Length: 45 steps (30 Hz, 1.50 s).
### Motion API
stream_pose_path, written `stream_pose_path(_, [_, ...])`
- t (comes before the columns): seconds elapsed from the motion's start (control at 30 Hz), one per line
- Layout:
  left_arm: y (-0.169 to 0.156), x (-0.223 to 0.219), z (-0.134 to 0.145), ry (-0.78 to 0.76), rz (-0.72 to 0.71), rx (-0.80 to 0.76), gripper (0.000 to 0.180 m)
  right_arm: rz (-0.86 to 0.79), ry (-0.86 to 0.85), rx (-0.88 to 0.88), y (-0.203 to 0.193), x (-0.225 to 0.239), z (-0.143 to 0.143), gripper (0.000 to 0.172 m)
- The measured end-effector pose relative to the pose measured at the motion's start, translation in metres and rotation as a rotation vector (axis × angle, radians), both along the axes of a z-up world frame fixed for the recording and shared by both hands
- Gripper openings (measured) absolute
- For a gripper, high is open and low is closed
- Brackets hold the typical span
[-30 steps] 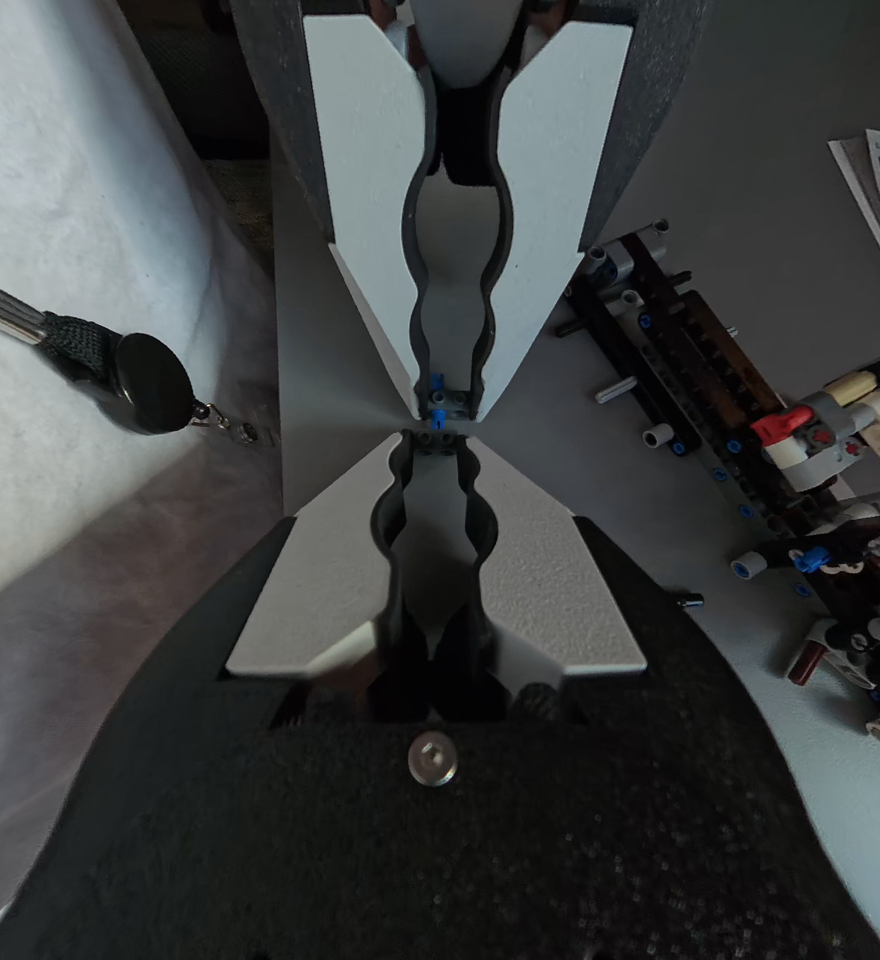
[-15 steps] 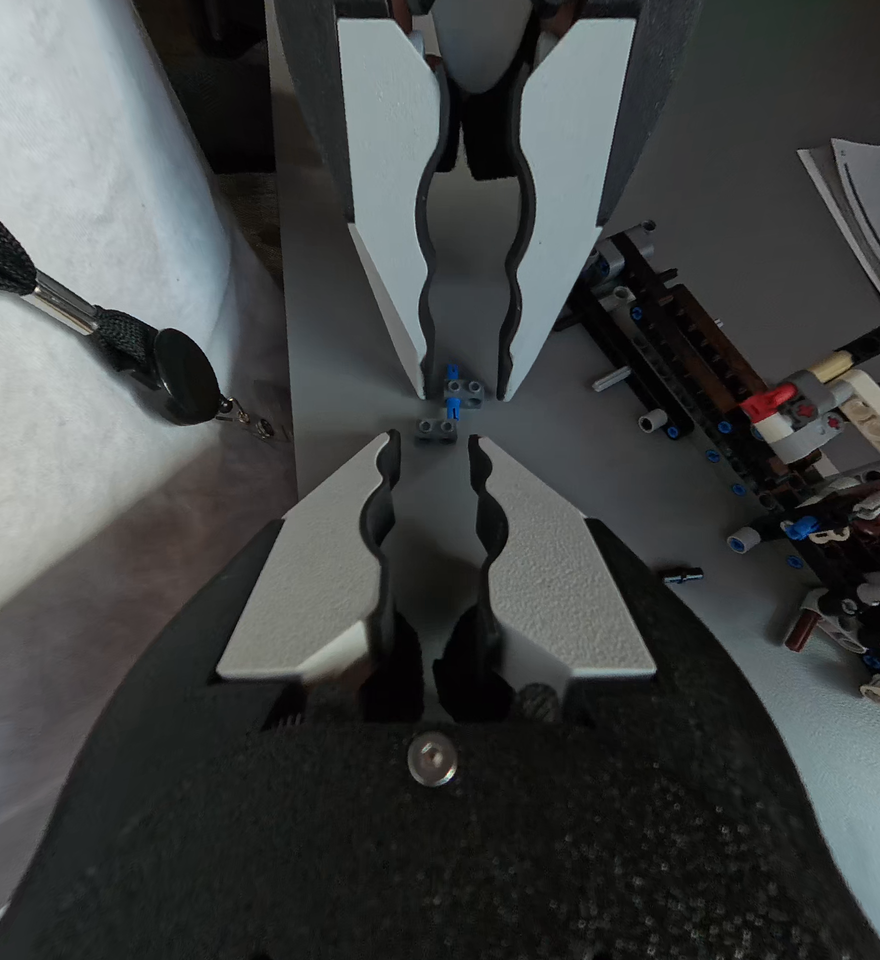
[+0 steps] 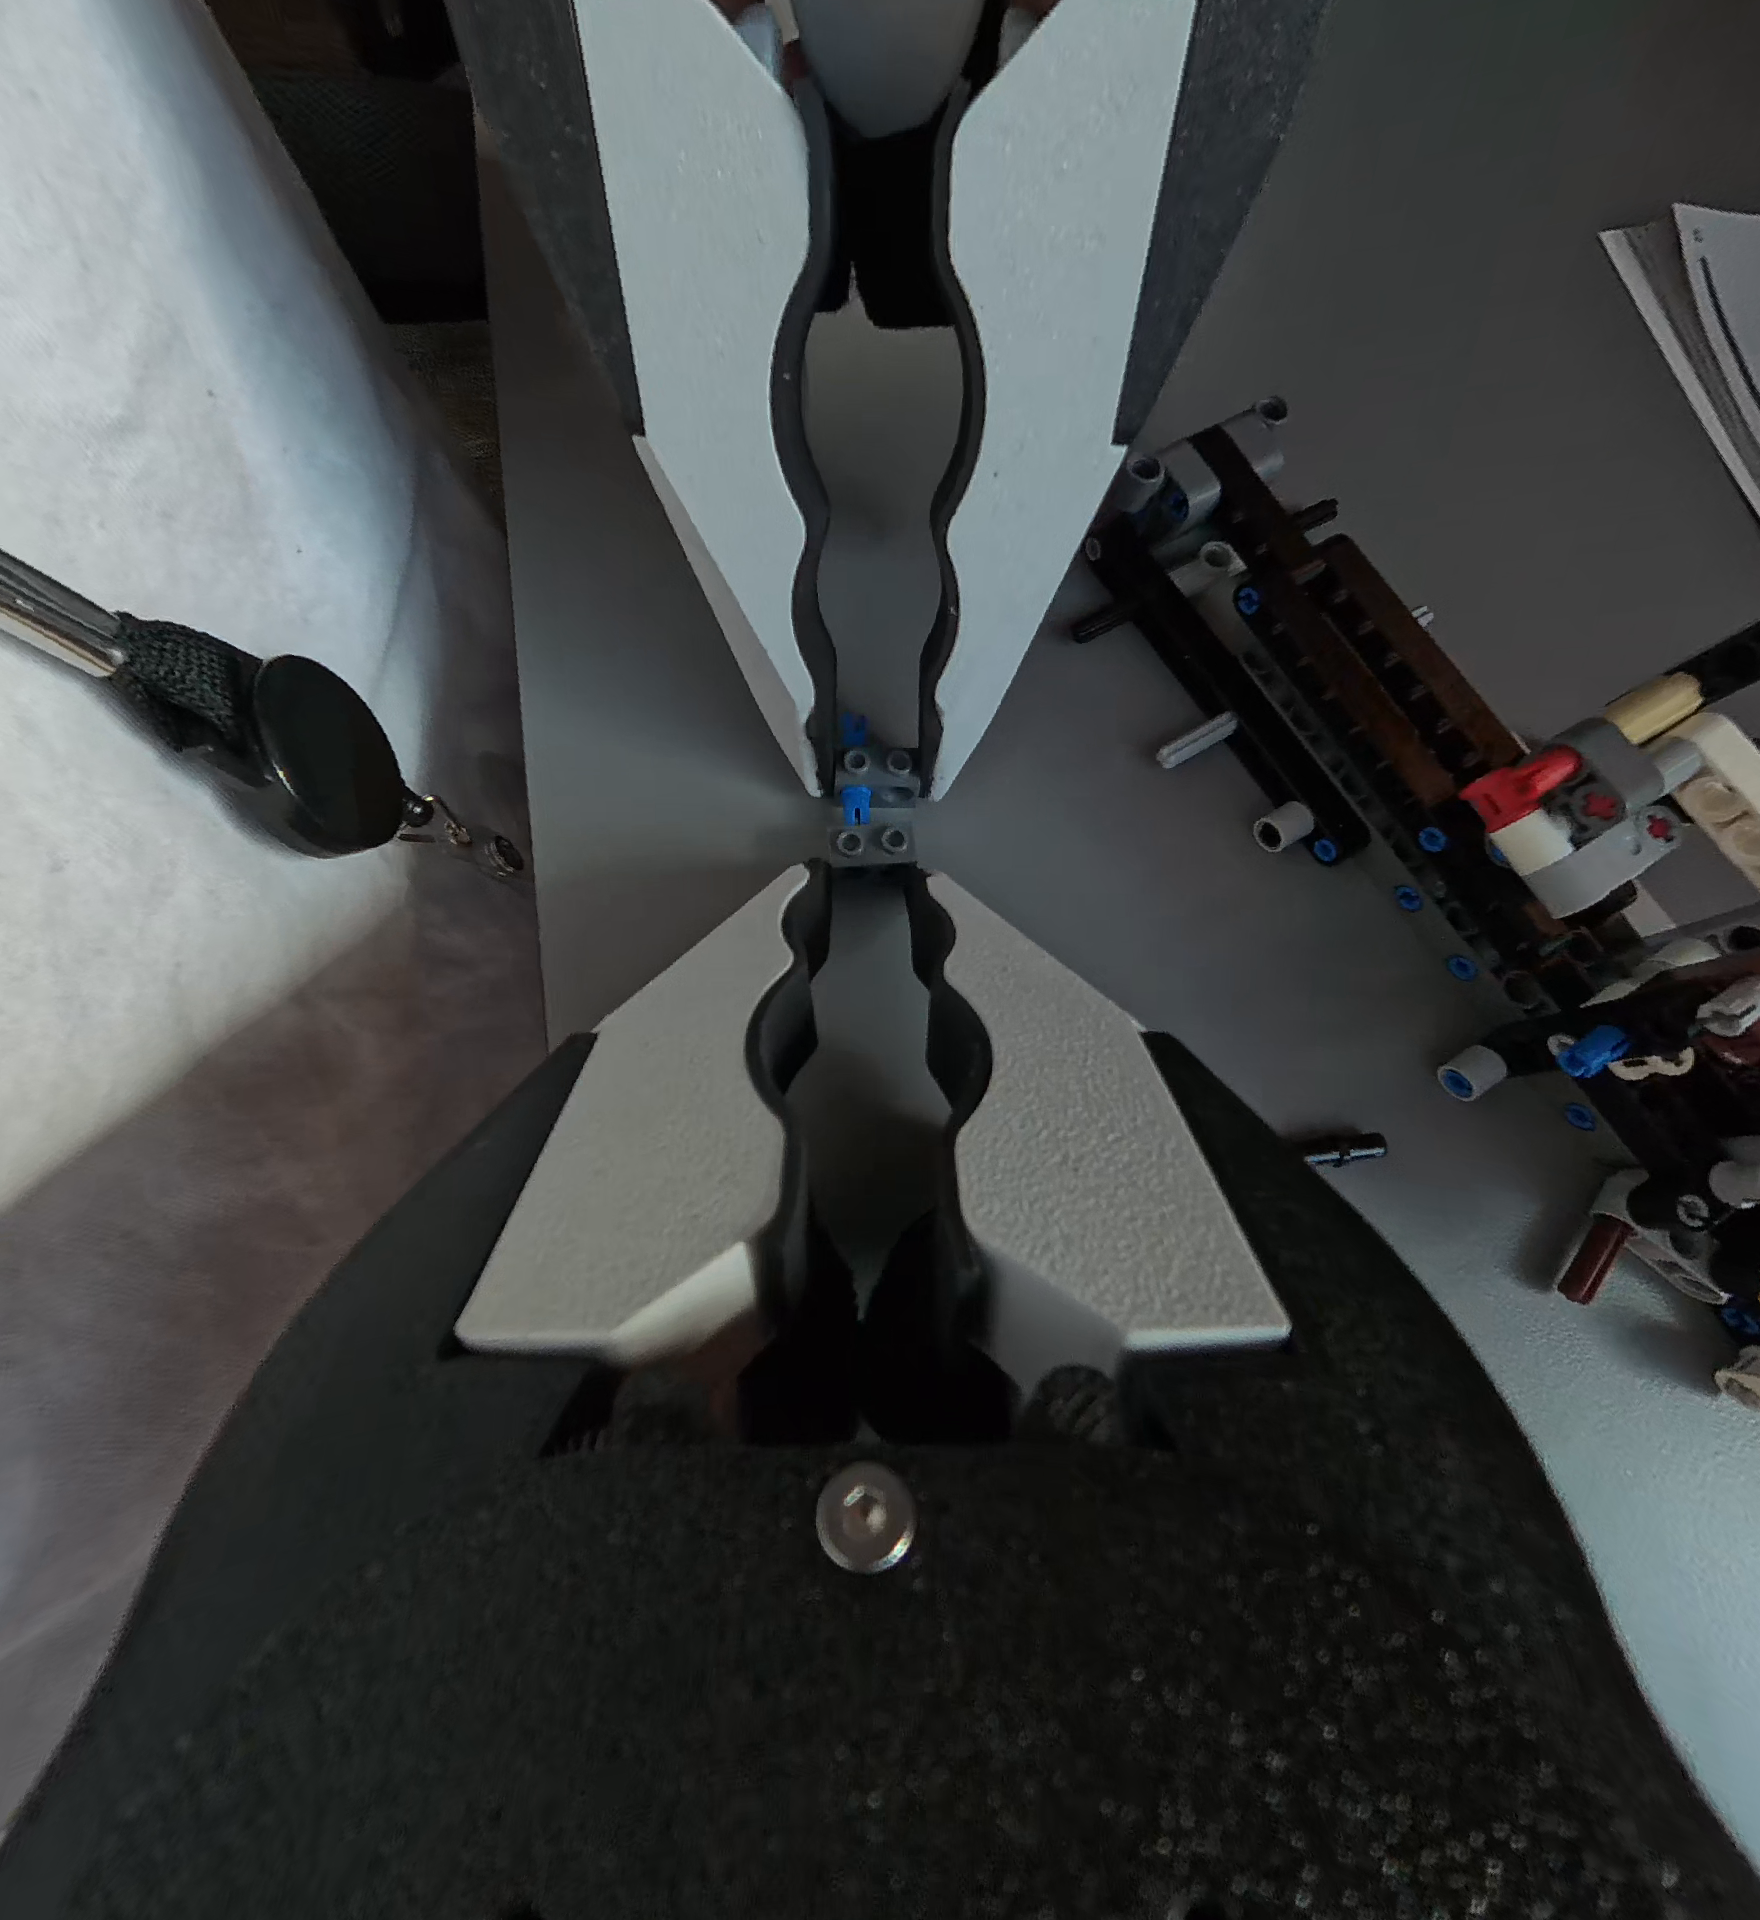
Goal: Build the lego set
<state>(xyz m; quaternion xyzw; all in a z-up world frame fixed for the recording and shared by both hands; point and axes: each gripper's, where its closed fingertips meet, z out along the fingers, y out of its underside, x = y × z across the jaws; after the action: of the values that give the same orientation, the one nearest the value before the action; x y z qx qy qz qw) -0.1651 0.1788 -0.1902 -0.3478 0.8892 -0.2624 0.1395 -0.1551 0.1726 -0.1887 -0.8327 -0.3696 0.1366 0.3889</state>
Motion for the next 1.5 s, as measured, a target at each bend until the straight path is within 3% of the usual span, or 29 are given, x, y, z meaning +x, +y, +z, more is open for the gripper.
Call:
stream_pose_path(0.03, [0.000,0.000,0.000,-0.002,0.002,0.000,0.014,-0.005,0.005,-0.006,0.000,0.000,0.000,0.014])
stream_pose_path(0.37, [0.000,0.001,0.000,-0.018,0.017,-0.003,0.014,-0.012,0.009,-0.010,0.003,-0.004,0.000,0.016])
stream_pose_path(0.87, [0.000,0.002,0.000,-0.009,0.063,-0.044,0.014,-0.195,0.059,-0.047,0.007,-0.002,0.000,0.016])
stream_pose_path(1.03, [-0.001,0.001,0.000,-0.018,0.043,-0.043,0.014,-0.139,0.096,-0.076,0.000,-0.006,0.002,0.030])
stream_pose_path(1.3, [-0.001,0.001,0.000,-0.017,0.022,-0.038,0.014,0.043,-0.017,0.020,0.003,0.000,0.001,0.028])
stream_pose_path(1.4, [-0.001,0.001,0.000,-0.015,0.020,-0.037,0.014,0.080,-0.011,0.029,0.004,-0.001,0.002,0.016])
stream_pose_path(1.5, [-0.001,0.002,0.000,-0.012,0.021,-0.034,0.014,0.068,0.000,0.013,0.004,0.000,0.002,0.015])
